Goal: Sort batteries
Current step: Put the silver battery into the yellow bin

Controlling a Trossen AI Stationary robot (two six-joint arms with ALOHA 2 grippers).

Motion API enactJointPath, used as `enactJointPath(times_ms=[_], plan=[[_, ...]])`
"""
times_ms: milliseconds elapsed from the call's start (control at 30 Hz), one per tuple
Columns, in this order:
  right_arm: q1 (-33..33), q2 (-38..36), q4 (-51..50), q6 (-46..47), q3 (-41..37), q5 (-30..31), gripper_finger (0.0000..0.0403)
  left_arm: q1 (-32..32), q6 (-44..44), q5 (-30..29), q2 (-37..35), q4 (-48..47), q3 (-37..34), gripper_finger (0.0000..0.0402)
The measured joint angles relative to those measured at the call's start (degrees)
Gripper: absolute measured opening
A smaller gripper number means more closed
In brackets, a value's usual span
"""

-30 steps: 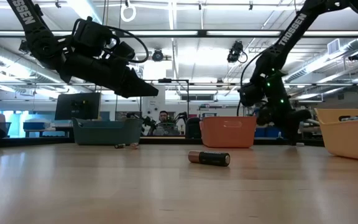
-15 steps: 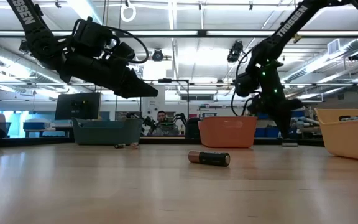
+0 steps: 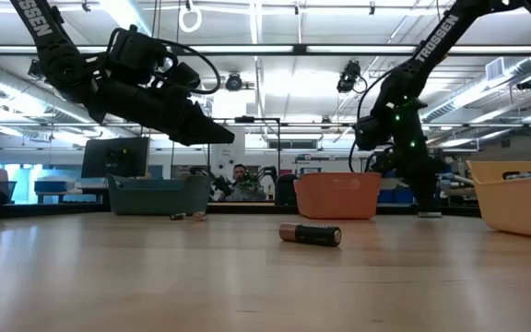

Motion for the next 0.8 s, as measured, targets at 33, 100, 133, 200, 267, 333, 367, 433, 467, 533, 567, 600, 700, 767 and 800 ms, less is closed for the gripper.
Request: enactJointPath(times_ms=[33,100,133,200,267,333,367,433,467,533,567,600,700,767,800], plan=[[-0.2,0.0,1.1,0.0,-0.5,0.0,0.0101,0.0,0.0,0.0,0.0,0.0,0.0,0.0135],[-0.5,0.0,3.4,0.4,-1.3,0.4,0.0107,0.0,0.0,0.0,0.0,0.0,0.0,0.0135],[-0.8,0.0,4.2,0.5,-1.5,0.4,0.0109,0.0,0.0,0.0,0.0,0.0,0.0,0.0135],[-1.1,0.0,4.9,0.4,-2.0,0.4,0.0110,0.0,0.0,0.0,0.0,0.0,0.0,0.0135],[-1.4,0.0,5.4,0.0,-2.7,0.2,0.0110,0.0,0.0,0.0,0.0,0.0,0.0,0.0135],[-1.6,-0.3,6.3,-0.1,-3.6,0.0,0.0107,0.0,0.0,0.0,0.0,0.0,0.0,0.0135],[-1.7,-0.5,6.8,-0.1,-4.2,0.0,0.0106,0.0,0.0,0.0,0.0,0.0,0.0,0.0135],[-1.9,-0.6,7.7,-0.1,-5.1,-0.1,0.0103,0.0,0.0,0.0,0.0,0.0,0.0,0.0135],[-1.9,-0.6,8.2,0.0,-5.6,-0.4,0.0102,0.0,0.0,0.0,0.0,0.0,0.0,0.0135],[-1.9,-0.6,8.7,0.0,-5.8,-0.9,0.0100,0.0,0.0,0.0,0.0,0.0,0.0,0.0135],[-1.9,-0.6,8.9,0.0,-5.9,-1.2,0.0099,0.0,0.0,0.0,0.0,0.0,0.0,0.0135],[-1.9,-0.6,9.0,0.0,-5.9,-1.5,0.0097,0.0,0.0,0.0,0.0,0.0,0.0,0.0135],[-2.0,-0.5,9.1,-0.2,-5.9,-2.2,0.0091,0.0,-0.1,0.0,0.0,0.1,0.0,0.0135],[-1.9,-0.5,9.2,-0.7,-5.9,-2.3,0.0083,0.0,-0.1,0.0,0.0,0.2,0.0,0.0135],[-1.9,-0.5,9.2,-1.0,-5.8,-2.4,0.0077,0.0,-0.1,0.0,0.0,0.3,0.0,0.0135]])
